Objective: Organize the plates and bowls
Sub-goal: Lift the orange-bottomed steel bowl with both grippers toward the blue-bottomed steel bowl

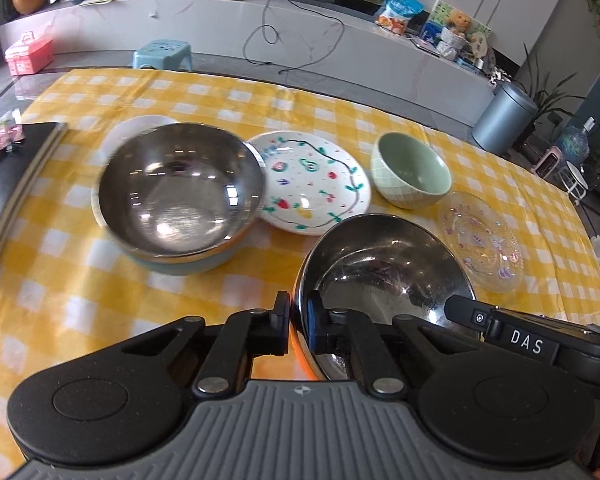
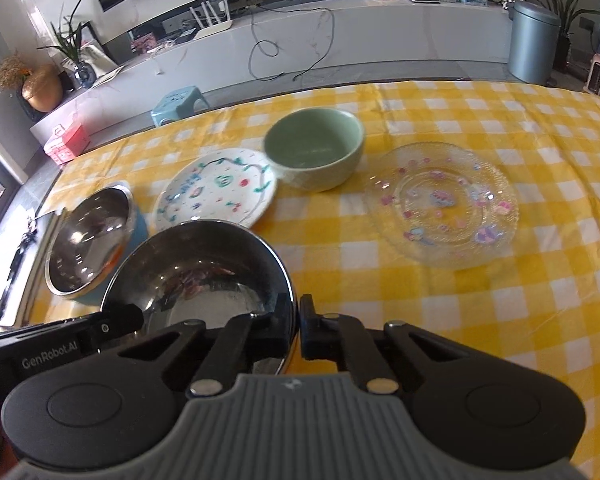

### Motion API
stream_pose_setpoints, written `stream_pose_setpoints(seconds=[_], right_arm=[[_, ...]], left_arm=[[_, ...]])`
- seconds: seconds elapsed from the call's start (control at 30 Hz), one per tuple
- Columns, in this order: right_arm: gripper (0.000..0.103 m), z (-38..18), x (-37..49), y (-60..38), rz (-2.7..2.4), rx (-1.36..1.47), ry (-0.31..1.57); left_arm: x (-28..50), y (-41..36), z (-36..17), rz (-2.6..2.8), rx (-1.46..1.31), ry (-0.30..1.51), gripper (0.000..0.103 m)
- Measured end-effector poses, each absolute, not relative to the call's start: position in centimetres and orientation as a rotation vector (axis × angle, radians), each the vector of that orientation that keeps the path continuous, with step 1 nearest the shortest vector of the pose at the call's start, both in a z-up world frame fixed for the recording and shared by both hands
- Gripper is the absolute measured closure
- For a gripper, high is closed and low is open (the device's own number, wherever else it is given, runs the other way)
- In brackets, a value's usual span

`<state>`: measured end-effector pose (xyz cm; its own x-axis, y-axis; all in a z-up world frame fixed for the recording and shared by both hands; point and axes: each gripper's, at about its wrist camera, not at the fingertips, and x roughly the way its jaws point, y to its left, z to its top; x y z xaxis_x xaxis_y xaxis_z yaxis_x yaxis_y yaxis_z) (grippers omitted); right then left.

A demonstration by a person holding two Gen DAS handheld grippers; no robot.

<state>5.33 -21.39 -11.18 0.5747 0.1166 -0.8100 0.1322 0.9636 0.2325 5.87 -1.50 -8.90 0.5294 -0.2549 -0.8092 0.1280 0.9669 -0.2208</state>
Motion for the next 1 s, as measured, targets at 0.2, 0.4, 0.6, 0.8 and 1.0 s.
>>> stream_pose_setpoints(seconds=[0.2,0.4,0.6,0.8,1.0], right_arm=[[0.101,-10.5,3.4,-17.2,0.072,0.239,1.001],[0.1,-10.8,1.2,-13.7,0.136,0.212,1.061],[0.1,-11.6,-0.3,-11.6,0.163,0.202,1.12],[0.1,-11.7,-1.0,-10.7,0.142,0.156,1.11],[0.1,-11.4,-1.1,-10.2,0.136,0.153,1.092]], left_arm=[[3.5,2.1,-7.7,-0.159,-0.139,1.007,0.096],[1.2,5.5,-8.1,-0.114,-0.156,1.045,0.096],[-0.3,7.4,-8.8,-0.101,-0.177,1.077,0.096],[-0.8,7.9,-9.4,-0.105,-0.184,1.064,0.096],[-0.7,8.4,-9.9,-0.097,-0.197,1.054,0.096]])
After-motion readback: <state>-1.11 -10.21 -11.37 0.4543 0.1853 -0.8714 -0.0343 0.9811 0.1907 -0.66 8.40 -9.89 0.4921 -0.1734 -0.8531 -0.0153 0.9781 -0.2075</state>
